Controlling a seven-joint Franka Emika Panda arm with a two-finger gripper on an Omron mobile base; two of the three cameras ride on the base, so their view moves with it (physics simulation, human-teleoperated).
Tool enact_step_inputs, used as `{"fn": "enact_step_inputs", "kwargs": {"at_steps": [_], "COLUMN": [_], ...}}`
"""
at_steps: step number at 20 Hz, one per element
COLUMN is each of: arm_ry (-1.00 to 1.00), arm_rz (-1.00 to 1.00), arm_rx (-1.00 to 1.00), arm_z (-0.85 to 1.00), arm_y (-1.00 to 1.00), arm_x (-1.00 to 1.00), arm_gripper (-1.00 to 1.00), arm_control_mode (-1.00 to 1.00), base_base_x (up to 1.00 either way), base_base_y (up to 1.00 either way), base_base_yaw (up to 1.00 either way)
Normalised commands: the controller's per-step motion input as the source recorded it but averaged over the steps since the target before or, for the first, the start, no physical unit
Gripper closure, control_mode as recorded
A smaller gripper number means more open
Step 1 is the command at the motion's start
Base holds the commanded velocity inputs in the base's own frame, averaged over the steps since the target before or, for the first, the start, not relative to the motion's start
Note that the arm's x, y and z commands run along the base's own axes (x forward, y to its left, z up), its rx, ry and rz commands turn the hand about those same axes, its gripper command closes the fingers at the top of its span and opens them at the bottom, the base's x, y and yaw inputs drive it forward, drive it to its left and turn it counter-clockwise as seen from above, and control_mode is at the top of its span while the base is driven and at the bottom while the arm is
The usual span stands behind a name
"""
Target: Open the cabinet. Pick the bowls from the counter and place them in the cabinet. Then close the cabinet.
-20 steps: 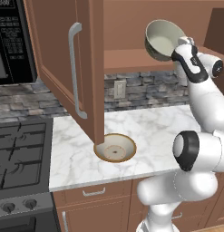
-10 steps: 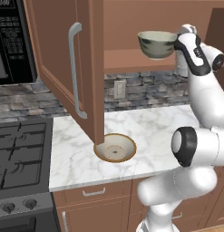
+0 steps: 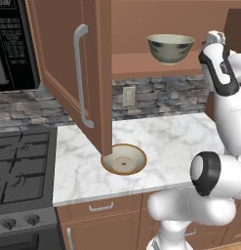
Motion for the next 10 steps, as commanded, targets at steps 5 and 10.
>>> {"fn": "enact_step_inputs", "kwargs": {"at_steps": [5,10], "arm_ry": [0.21,0.23], "arm_rz": [0.00,0.00], "arm_rx": [-0.05,-0.10], "arm_z": [0.11,0.33], "arm_y": [-0.02,0.00], "arm_x": [-1.00,-1.00], "arm_gripper": [-1.00,-1.00], "arm_control_mode": [-1.00,-1.00], "base_base_x": [0.00,0.00], "base_base_y": [0.00,0.00], "base_base_yaw": [0.00,0.00]}}
